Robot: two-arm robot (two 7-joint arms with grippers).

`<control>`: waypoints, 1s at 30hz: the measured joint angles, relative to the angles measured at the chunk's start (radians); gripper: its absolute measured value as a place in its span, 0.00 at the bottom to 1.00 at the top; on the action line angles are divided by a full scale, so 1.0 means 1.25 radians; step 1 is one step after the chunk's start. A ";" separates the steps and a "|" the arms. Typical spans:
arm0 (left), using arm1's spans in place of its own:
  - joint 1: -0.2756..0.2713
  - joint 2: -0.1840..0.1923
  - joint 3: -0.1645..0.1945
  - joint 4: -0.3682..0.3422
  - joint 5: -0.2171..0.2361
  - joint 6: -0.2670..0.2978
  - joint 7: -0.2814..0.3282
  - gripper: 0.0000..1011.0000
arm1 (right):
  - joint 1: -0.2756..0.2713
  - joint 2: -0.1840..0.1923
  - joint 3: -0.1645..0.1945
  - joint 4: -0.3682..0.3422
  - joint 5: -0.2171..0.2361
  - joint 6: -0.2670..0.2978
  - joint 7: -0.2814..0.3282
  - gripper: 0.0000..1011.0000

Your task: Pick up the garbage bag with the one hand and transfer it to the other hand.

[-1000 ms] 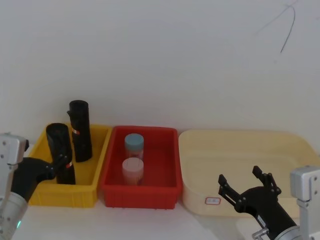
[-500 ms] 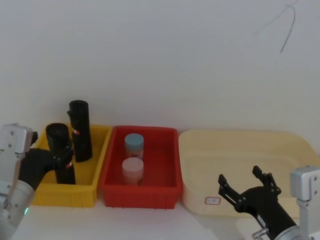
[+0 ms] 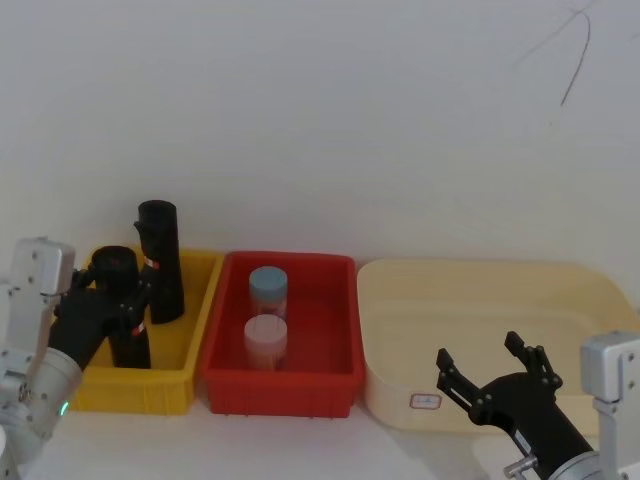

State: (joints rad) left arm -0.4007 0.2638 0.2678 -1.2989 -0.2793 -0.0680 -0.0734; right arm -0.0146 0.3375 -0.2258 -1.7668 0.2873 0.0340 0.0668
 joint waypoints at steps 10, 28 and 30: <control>-0.013 -0.007 -0.004 -0.006 -0.006 0.005 -0.023 0.56 | 0.000 0.000 0.000 0.000 0.000 0.000 0.000 0.99; -0.052 -0.009 0.002 -0.110 -0.020 0.028 -0.093 0.56 | 0.000 0.000 0.000 0.000 0.000 0.000 0.000 0.99; -0.064 -0.013 0.008 -0.122 -0.026 0.029 -0.113 0.56 | 0.000 0.000 0.000 0.000 0.000 0.000 0.000 0.99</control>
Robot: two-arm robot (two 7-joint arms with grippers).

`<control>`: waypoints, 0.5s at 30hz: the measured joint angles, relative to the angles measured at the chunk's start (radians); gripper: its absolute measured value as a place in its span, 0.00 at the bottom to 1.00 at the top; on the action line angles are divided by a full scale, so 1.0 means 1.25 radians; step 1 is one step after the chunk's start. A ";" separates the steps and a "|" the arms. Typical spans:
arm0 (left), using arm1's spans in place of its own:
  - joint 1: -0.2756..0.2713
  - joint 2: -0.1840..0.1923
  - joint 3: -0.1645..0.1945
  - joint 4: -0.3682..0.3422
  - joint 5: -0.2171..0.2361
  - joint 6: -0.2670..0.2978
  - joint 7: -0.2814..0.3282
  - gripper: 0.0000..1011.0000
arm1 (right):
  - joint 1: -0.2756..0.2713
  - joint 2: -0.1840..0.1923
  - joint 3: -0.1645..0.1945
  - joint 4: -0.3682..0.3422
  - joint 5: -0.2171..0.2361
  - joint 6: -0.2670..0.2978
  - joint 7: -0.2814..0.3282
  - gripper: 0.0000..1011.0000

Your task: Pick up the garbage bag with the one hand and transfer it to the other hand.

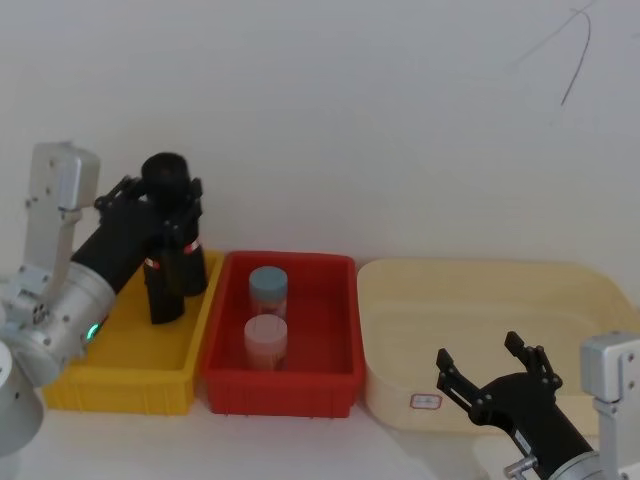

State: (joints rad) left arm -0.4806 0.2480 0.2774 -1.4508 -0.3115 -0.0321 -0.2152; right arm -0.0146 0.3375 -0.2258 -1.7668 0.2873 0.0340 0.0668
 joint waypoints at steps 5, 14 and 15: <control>-0.018 -0.007 0.012 -0.012 -0.010 0.001 -0.031 0.56 | 0.000 0.000 0.000 0.000 0.000 0.000 0.000 0.99; -0.049 -0.022 0.044 -0.020 -0.038 0.007 -0.099 0.56 | 0.000 0.000 0.000 0.000 0.000 0.000 0.000 0.99; -0.051 -0.023 0.047 -0.020 -0.039 0.007 -0.104 0.56 | 0.000 0.000 0.000 0.000 0.000 0.000 0.000 0.99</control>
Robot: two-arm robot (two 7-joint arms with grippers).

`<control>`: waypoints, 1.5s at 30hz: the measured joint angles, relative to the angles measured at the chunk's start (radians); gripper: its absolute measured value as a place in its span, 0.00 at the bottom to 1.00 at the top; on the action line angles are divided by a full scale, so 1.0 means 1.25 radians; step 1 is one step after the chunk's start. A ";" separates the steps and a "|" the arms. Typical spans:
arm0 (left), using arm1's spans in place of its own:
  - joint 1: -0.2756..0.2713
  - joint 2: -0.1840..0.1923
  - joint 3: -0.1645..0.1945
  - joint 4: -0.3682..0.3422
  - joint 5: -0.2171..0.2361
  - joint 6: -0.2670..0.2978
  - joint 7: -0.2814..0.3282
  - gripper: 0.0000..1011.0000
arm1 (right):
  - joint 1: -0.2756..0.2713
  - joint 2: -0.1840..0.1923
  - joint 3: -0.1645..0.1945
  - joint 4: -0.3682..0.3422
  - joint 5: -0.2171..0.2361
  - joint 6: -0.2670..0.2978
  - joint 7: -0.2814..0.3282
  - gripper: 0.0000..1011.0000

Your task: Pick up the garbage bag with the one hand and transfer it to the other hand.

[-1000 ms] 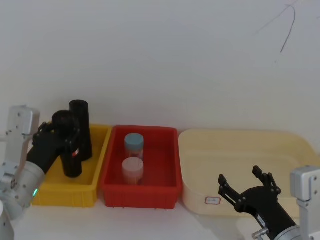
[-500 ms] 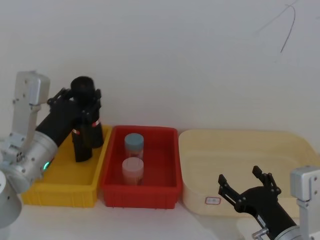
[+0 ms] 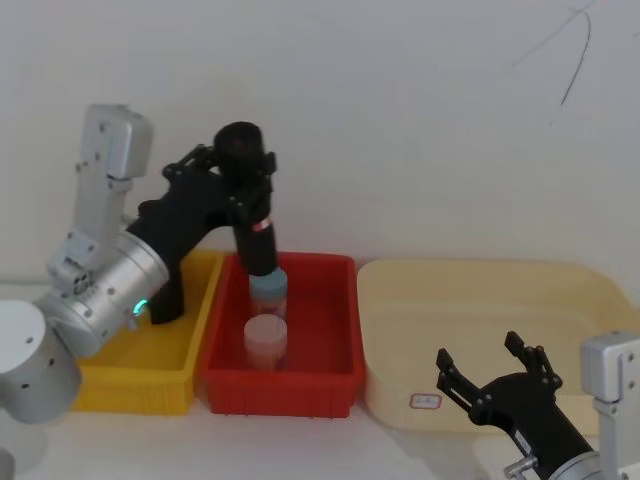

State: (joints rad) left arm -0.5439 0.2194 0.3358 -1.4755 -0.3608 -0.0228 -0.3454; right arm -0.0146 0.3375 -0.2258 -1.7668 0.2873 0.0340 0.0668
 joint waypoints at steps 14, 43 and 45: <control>-0.022 -0.014 0.056 -0.004 -0.061 0.032 -0.107 0.56 | 0.000 0.000 0.000 0.000 0.000 0.000 0.000 0.99; -0.008 0.011 0.112 0.003 -0.112 0.061 -0.185 0.56 | 0.000 0.000 0.000 0.000 0.000 0.000 0.000 0.99; -0.008 0.012 0.113 0.005 -0.111 0.060 -0.185 0.56 | 0.000 0.000 0.000 0.000 0.000 0.000 0.000 0.99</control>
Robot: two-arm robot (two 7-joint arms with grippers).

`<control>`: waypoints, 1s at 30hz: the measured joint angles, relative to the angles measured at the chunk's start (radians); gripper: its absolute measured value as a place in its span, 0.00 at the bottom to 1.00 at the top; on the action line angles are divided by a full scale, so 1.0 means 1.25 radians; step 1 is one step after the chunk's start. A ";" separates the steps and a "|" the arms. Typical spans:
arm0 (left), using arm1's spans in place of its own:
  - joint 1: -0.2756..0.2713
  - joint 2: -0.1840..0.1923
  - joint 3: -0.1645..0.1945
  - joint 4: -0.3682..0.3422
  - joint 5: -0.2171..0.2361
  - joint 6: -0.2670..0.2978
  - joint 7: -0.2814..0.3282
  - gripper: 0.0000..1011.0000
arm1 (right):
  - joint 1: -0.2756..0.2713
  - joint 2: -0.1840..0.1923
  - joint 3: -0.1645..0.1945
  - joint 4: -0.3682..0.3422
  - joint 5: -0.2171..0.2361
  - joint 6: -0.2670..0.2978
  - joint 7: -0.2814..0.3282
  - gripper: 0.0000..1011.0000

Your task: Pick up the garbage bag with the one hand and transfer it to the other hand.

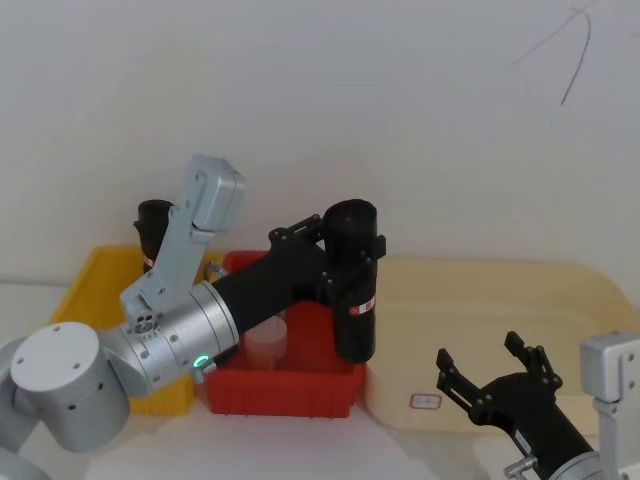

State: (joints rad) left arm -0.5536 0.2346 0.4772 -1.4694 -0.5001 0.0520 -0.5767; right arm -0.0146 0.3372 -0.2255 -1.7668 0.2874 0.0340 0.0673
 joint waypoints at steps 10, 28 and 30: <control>0.001 0.004 0.003 0.007 0.000 -0.005 0.001 0.56 | 0.000 0.008 0.004 -0.010 0.021 0.000 0.038 0.99; 0.002 0.006 0.005 0.012 0.000 -0.007 0.001 0.56 | 0.045 0.022 -0.020 -0.008 0.087 0.014 0.161 0.99; 0.002 0.006 0.006 0.012 0.000 -0.007 0.001 0.56 | 0.050 0.021 -0.024 -0.003 0.090 0.014 0.166 0.99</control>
State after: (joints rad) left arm -0.5515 0.2417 0.4841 -1.4545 -0.4998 0.0432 -0.5750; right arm 0.0482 0.3630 -0.2558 -1.7707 0.3996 0.0515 0.2752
